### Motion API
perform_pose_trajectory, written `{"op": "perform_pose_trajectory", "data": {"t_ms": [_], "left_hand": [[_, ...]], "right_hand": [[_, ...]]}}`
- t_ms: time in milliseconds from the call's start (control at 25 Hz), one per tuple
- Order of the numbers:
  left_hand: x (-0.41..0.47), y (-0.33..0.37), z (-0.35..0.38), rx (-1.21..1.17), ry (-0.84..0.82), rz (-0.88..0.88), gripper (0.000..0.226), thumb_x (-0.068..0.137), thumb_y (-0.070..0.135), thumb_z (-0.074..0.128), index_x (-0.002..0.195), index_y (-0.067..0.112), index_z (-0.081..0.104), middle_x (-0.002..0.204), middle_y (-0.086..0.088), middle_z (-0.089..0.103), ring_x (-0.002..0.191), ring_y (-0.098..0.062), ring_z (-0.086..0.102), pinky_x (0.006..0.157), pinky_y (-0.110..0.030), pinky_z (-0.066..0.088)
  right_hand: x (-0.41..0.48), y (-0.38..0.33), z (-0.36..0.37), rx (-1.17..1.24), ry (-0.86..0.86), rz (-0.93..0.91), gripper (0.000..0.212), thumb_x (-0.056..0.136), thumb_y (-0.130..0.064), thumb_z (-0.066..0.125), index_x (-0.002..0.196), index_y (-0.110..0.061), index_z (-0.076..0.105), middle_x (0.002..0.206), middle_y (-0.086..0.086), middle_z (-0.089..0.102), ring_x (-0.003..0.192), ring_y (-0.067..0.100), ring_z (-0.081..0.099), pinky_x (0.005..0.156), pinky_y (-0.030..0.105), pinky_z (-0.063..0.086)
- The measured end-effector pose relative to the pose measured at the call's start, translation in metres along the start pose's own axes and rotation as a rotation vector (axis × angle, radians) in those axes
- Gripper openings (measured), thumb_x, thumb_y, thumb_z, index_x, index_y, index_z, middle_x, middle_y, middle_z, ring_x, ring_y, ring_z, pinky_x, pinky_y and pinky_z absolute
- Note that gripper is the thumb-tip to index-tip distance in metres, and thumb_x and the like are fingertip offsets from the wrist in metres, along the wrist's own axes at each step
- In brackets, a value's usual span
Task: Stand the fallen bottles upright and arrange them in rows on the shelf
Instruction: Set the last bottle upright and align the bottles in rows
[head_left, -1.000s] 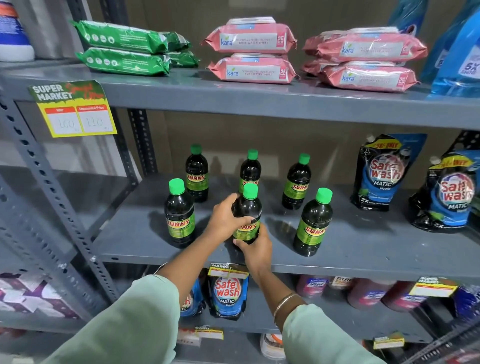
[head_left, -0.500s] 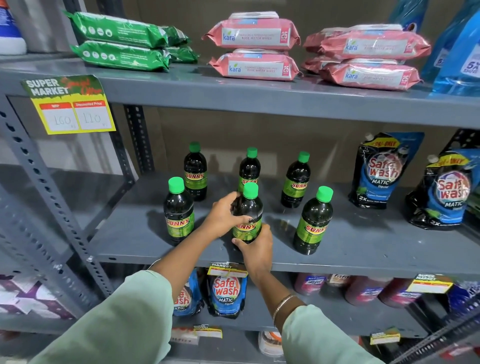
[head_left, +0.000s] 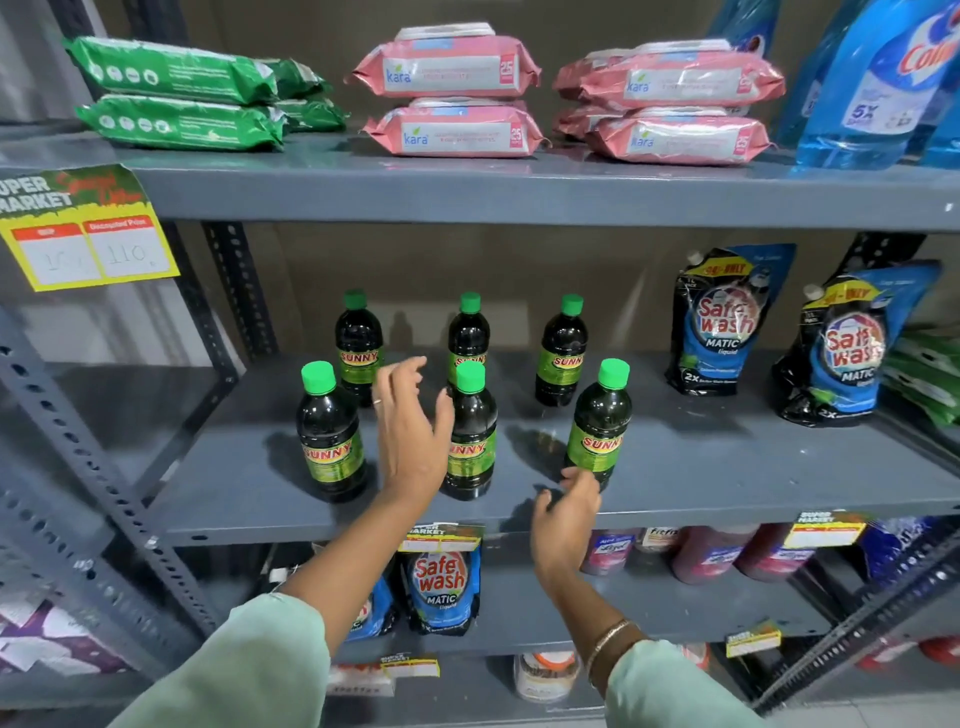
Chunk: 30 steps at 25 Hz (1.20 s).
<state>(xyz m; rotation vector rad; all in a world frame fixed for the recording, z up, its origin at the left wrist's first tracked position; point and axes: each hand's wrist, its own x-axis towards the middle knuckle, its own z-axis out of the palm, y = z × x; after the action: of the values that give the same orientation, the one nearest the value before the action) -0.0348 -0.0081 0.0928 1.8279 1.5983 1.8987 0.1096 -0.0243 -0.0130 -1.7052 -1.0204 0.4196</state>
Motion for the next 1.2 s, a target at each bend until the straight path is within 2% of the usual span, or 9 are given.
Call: {"op": "perform_pose_trajectory", "data": {"t_ms": [160, 280, 360, 440, 600, 680, 800, 1000, 1200], "left_hand": [[-0.016, 0.043, 0.031, -0.006, -0.214, 0.187, 0.035, 0.079, 0.015, 0.057, 0.111, 0.005, 0.046, 0.100, -0.009, 0.044, 0.084, -0.010, 0.039, 0.077, -0.022, 0.036], [-0.024, 0.061, 0.086, -0.035, -0.460, -0.007, 0.054, 0.074, 0.011, 0.071, 0.120, 0.005, 0.044, 0.110, -0.011, 0.049, 0.095, -0.011, 0.044, 0.083, -0.028, 0.040], [-0.025, 0.061, 0.118, -0.028, -0.566, -0.178, 0.066, 0.069, 0.011, 0.076, 0.125, 0.003, 0.042, 0.120, -0.015, 0.051, 0.108, -0.022, 0.048, 0.091, -0.031, 0.037], [-0.028, 0.053, 0.139, -0.004, -0.643, -0.261, 0.066, 0.065, 0.011, 0.078, 0.123, 0.005, 0.047, 0.118, -0.016, 0.057, 0.110, -0.028, 0.051, 0.088, -0.030, 0.038], [-0.032, 0.043, 0.146, -0.074, -0.617, -0.384, 0.064, 0.057, 0.017, 0.076, 0.115, 0.012, 0.051, 0.110, -0.011, 0.064, 0.103, -0.027, 0.058, 0.091, -0.044, 0.046], [-0.029, 0.040, 0.145, -0.116, -0.660, -0.404, 0.061, 0.061, 0.005, 0.077, 0.116, 0.009, 0.051, 0.112, -0.010, 0.062, 0.104, -0.025, 0.058, 0.095, -0.048, 0.044], [-0.024, 0.042, 0.141, -0.170, -0.708, -0.430, 0.057, 0.066, -0.008, 0.072, 0.116, 0.008, 0.049, 0.112, -0.008, 0.060, 0.105, -0.024, 0.057, 0.097, -0.043, 0.042], [-0.021, 0.047, 0.137, -0.218, -0.764, -0.447, 0.053, 0.067, -0.014, 0.068, 0.106, 0.016, 0.050, 0.105, -0.004, 0.060, 0.097, -0.015, 0.057, 0.082, -0.014, 0.045], [-0.018, 0.046, 0.134, -0.221, -0.777, -0.442, 0.056, 0.067, -0.013, 0.068, 0.113, 0.013, 0.050, 0.106, -0.003, 0.061, 0.097, -0.014, 0.057, 0.087, -0.024, 0.044]], "right_hand": [[0.033, 0.011, -0.026, 0.032, 0.061, 0.123, 0.050, 0.070, -0.004, 0.077, 0.108, 0.007, 0.046, 0.112, 0.025, 0.050, 0.111, 0.042, 0.044, 0.092, 0.036, 0.030], [0.061, 0.023, -0.044, 0.053, -0.163, 0.119, 0.076, 0.066, -0.012, 0.083, 0.126, 0.004, 0.041, 0.125, 0.020, 0.048, 0.121, 0.035, 0.043, 0.100, 0.039, 0.035], [0.081, 0.030, -0.051, 0.076, -0.322, 0.058, 0.067, 0.066, -0.010, 0.082, 0.122, -0.004, 0.046, 0.122, 0.015, 0.054, 0.118, 0.030, 0.050, 0.095, 0.036, 0.042], [0.093, 0.031, -0.058, 0.085, -0.452, 0.014, 0.056, 0.067, -0.008, 0.081, 0.113, -0.013, 0.050, 0.109, 0.008, 0.061, 0.101, 0.023, 0.058, 0.080, 0.027, 0.042], [0.096, 0.027, -0.059, 0.100, -0.458, 0.003, 0.056, 0.063, -0.009, 0.083, 0.108, -0.013, 0.050, 0.098, 0.002, 0.061, 0.091, 0.020, 0.057, 0.075, 0.027, 0.041], [0.091, 0.026, -0.056, 0.084, -0.405, 0.006, 0.055, 0.059, -0.012, 0.086, 0.101, -0.014, 0.049, 0.100, 0.007, 0.063, 0.094, 0.024, 0.059, 0.079, 0.033, 0.047], [0.089, 0.027, -0.054, 0.080, -0.393, 0.031, 0.055, 0.058, -0.016, 0.087, 0.093, -0.020, 0.045, 0.100, 0.007, 0.062, 0.095, 0.025, 0.059, 0.081, 0.036, 0.049], [0.085, 0.027, -0.055, 0.036, -0.365, 0.032, 0.054, 0.060, -0.020, 0.087, 0.093, -0.019, 0.044, 0.100, 0.005, 0.061, 0.097, 0.024, 0.058, 0.081, 0.038, 0.051], [0.084, 0.023, -0.052, 0.029, -0.362, 0.046, 0.055, 0.061, -0.019, 0.087, 0.099, -0.017, 0.047, 0.102, 0.005, 0.060, 0.099, 0.023, 0.058, 0.082, 0.037, 0.052]]}}
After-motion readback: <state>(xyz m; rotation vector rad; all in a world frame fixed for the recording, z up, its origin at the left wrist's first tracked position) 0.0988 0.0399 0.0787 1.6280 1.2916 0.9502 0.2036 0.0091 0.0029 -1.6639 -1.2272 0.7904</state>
